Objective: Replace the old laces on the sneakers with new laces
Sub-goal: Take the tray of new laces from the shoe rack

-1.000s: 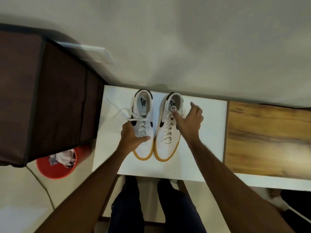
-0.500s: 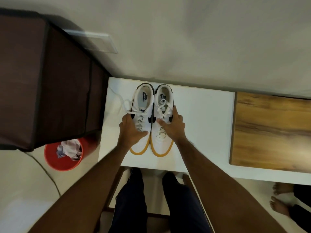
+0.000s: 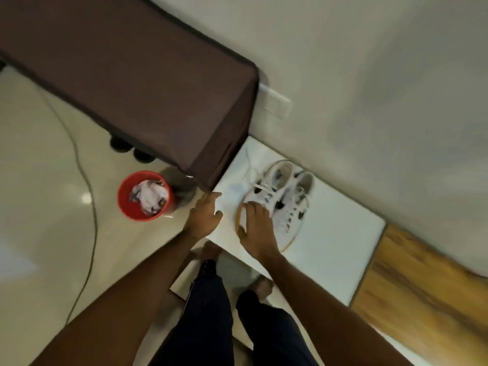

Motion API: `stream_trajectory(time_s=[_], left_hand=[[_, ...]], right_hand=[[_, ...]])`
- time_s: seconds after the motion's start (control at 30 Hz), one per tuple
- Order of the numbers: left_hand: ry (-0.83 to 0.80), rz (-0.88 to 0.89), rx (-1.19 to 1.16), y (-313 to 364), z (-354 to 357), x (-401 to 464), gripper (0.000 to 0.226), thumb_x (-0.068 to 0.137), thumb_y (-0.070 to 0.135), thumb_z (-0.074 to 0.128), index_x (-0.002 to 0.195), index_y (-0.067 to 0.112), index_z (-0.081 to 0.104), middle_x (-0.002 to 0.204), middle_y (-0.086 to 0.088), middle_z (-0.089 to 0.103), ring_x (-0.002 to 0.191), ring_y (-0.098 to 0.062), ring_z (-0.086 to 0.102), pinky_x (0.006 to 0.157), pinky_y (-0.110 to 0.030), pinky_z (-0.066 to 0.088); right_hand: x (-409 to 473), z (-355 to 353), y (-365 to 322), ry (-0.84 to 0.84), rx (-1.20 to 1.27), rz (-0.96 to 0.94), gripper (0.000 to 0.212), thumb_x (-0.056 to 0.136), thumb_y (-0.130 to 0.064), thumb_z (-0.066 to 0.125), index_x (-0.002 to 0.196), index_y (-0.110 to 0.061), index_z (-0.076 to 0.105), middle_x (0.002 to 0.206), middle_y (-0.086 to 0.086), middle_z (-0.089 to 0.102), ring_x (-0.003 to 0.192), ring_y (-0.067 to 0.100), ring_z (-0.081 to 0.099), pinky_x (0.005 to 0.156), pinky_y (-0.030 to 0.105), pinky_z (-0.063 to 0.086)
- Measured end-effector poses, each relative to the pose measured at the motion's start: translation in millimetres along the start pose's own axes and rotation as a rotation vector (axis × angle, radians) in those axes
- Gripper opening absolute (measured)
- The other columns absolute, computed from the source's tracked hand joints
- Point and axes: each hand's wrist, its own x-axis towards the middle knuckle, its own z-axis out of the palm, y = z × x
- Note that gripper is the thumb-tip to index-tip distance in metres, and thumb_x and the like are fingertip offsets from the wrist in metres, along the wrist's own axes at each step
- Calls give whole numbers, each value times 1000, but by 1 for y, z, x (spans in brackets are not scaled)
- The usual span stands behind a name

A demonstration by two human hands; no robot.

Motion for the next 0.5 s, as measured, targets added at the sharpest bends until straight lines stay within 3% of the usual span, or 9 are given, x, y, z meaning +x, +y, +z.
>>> stream_trajectory(time_s=[0.17,0.23,0.3,0.4,0.5], left_hand=[[295,-132,-334,-69,-64,-6,30,89,15,61,119,17,61,119,-8,65,109,-27,63,99,-40,51],[428,-178,-437,-72,-91,-13,23,88,-7,59,106,5,65,99,-8,65,87,-21,63,83,-15,47],[495,-195,-526,-84,-114,-8,25,86,-19,50,104,-5,63,92,-9,60,82,-20,60,70,0,37],[521,-230,-710,-107,-136,10,29,93,-17,43,119,-12,54,101,-7,57,89,-11,55,73,0,37],[548,-200,-829,-124,-150,43,29,96,-8,48,123,-2,56,103,-3,58,92,-12,54,73,-4,40]], right_hand=[[23,22,-104,-222,122,-180,52,92,-9,62,141,-8,47,142,11,45,128,30,43,109,39,38],[34,35,-131,-259,128,-232,52,92,-8,62,141,-8,47,142,10,45,132,27,43,113,36,36],[48,52,-159,-287,116,-259,55,91,-5,62,143,-9,45,144,10,44,136,25,42,116,33,33],[77,73,-187,-211,161,-271,60,86,2,62,142,-10,47,144,9,44,138,28,43,117,40,35],[114,83,-199,-100,93,-305,63,85,4,63,145,-5,44,148,13,41,140,31,39,119,42,31]])
